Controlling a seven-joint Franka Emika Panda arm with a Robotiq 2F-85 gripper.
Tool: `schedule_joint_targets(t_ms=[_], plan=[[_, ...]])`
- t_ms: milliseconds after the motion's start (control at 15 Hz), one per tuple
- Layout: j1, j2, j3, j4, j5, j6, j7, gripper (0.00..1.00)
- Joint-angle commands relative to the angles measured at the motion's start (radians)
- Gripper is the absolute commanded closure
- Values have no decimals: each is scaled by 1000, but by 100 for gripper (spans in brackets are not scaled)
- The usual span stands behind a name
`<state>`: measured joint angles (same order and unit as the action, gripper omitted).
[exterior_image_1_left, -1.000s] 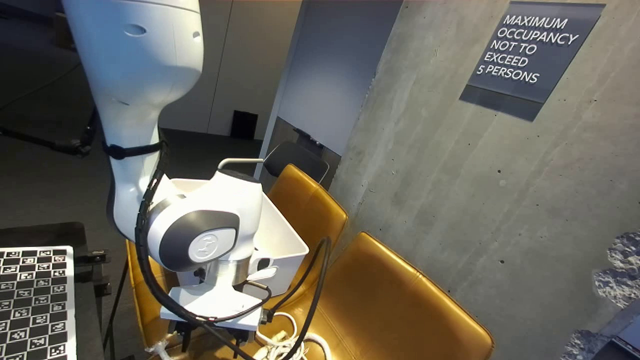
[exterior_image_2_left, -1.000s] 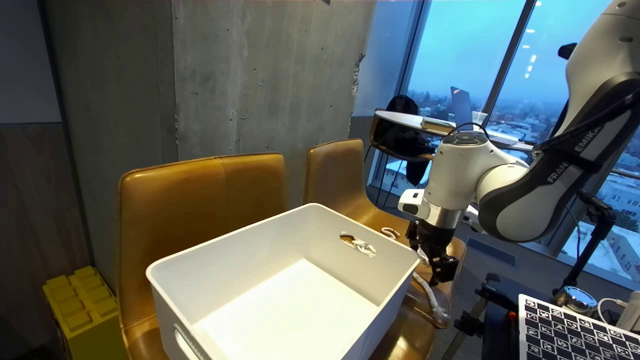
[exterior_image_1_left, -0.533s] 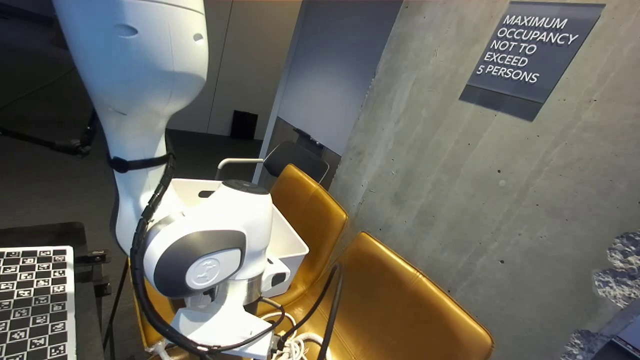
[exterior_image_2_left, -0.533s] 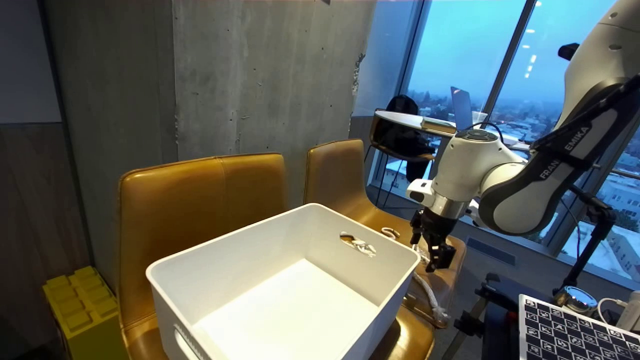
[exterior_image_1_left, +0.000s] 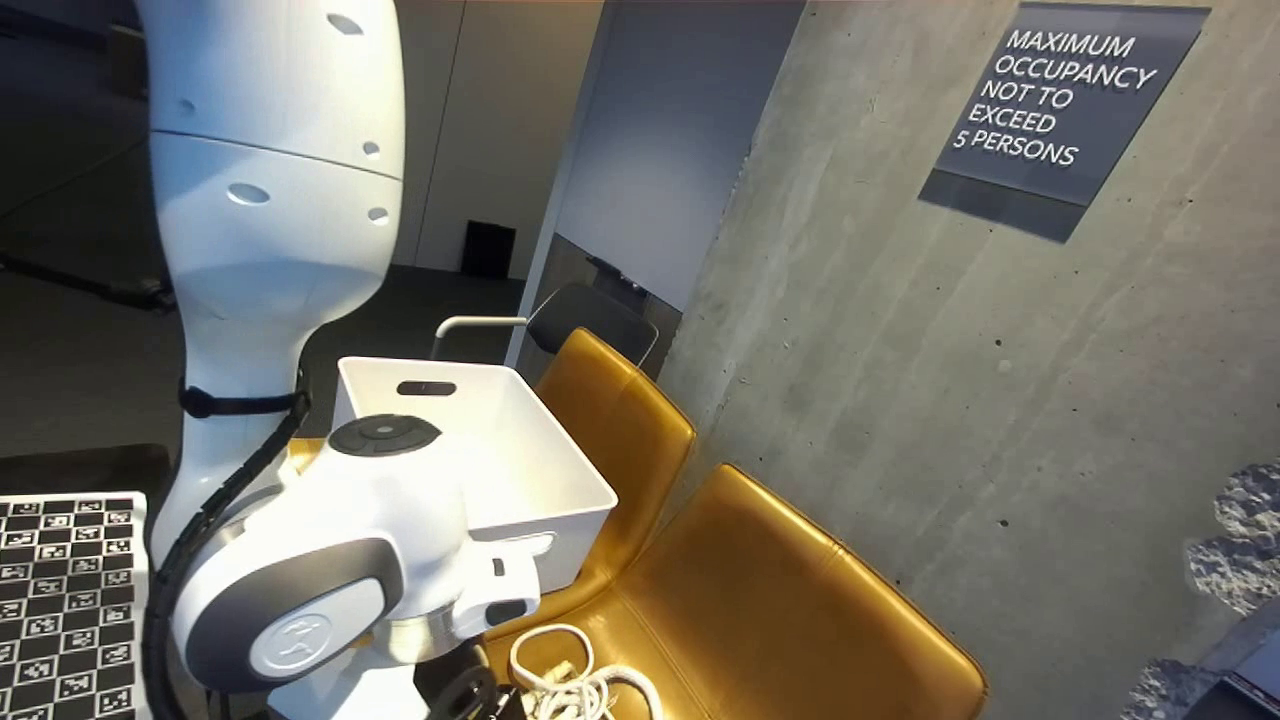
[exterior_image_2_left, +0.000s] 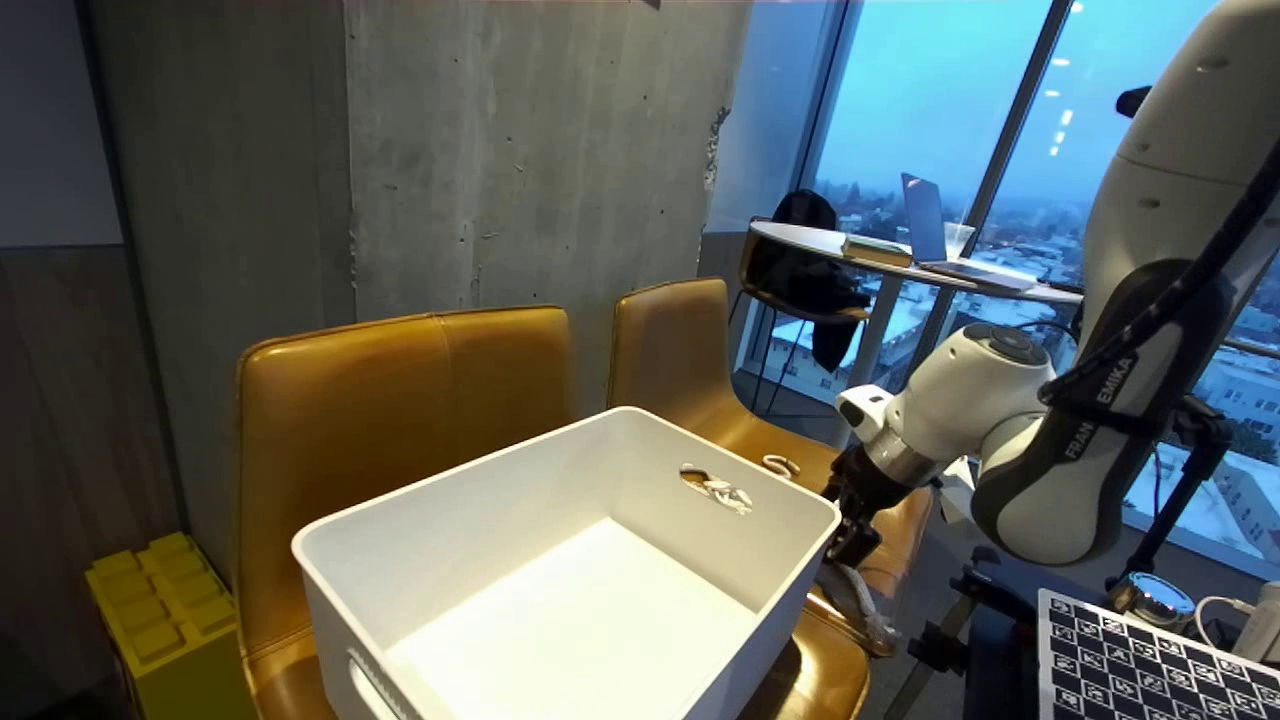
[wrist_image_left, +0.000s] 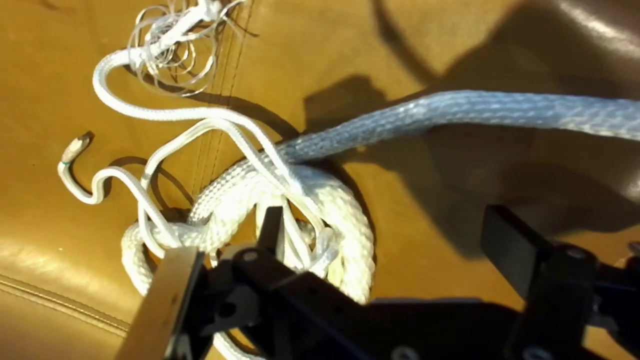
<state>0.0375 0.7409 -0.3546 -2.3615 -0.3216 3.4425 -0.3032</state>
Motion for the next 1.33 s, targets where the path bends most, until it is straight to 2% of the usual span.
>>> schedule_joint_targets(t_ms=[0,200,400,600,867,933,1067,1267], plan=[[164,84,-65,-77,247,168,55,0],[231,117,-67,-65,401,88,103,0],[252,120,-80,-27,474,7,145,0],[231,122,-89,4,496,-75,192,0],[170,170,-86,66,474,-151,253,1],[156,175,-83,85,467,-172,267,25],[127,202,-84,129,456,-208,281,26],[94,231,-86,184,448,-244,296,49]])
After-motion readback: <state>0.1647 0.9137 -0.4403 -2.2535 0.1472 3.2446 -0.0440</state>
